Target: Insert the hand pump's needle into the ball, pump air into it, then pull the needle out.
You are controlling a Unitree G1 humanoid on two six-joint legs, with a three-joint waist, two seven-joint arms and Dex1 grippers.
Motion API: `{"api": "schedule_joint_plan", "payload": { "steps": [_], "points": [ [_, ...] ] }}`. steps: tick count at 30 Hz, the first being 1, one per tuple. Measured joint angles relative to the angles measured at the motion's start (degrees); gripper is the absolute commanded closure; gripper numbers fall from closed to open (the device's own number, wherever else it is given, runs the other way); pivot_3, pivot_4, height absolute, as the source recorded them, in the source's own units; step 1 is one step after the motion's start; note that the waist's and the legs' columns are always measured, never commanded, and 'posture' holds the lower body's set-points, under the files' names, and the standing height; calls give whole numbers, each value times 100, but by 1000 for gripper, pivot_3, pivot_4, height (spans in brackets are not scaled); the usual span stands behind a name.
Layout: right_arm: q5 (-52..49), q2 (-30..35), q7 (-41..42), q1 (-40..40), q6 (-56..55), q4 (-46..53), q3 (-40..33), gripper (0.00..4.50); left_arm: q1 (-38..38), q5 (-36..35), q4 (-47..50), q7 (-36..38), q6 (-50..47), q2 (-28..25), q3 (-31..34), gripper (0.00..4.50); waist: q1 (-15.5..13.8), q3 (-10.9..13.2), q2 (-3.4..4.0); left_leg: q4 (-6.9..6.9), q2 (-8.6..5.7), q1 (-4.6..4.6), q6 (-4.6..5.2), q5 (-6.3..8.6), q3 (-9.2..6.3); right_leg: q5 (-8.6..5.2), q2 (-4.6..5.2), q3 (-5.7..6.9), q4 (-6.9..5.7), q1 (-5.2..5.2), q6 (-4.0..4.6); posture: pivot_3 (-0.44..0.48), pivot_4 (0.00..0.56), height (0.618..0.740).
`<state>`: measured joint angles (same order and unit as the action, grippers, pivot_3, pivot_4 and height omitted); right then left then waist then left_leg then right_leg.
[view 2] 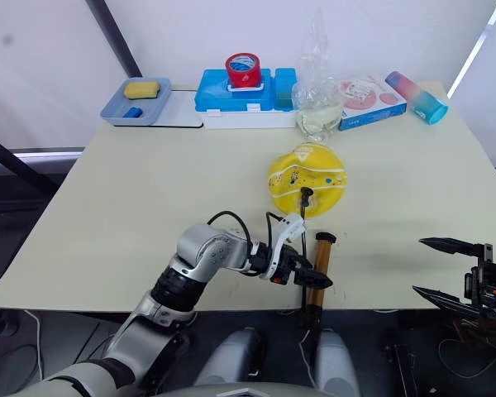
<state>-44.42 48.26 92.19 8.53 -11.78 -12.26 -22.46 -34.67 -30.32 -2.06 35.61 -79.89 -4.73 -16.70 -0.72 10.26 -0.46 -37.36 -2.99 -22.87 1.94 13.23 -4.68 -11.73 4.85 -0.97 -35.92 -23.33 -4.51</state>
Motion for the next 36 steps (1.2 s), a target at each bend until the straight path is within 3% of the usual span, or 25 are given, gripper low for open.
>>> {"api": "schedule_joint_plan", "payload": {
  "steps": [22,29,30,36],
  "points": [
    [111,-57,0,-46,-112,-13,128,0,-225,70,-525,-727,-383,503,-26,28,0,-1,2,-1,-2,1,-1,0,4,3,2,-4,0,0,1,0,150,739],
    [139,-116,1,-47,-118,-13,128,0,-218,90,-623,-815,-409,512,-6,3326,0,-2,2,0,-2,0,-1,0,3,4,2,-3,0,0,2,0,150,739],
    [146,-144,0,-57,-124,-12,135,0,-216,93,-634,-829,-411,551,-33,3503,-1,-1,2,-1,-2,0,-1,0,3,4,2,-3,0,0,2,0,150,739],
    [169,-181,1,-57,-149,-10,141,0,-210,69,-586,-821,-451,529,-1,3503,8,-1,2,-1,-2,2,-2,-1,3,3,1,-4,-4,0,-1,0,150,739]
  ]
}}
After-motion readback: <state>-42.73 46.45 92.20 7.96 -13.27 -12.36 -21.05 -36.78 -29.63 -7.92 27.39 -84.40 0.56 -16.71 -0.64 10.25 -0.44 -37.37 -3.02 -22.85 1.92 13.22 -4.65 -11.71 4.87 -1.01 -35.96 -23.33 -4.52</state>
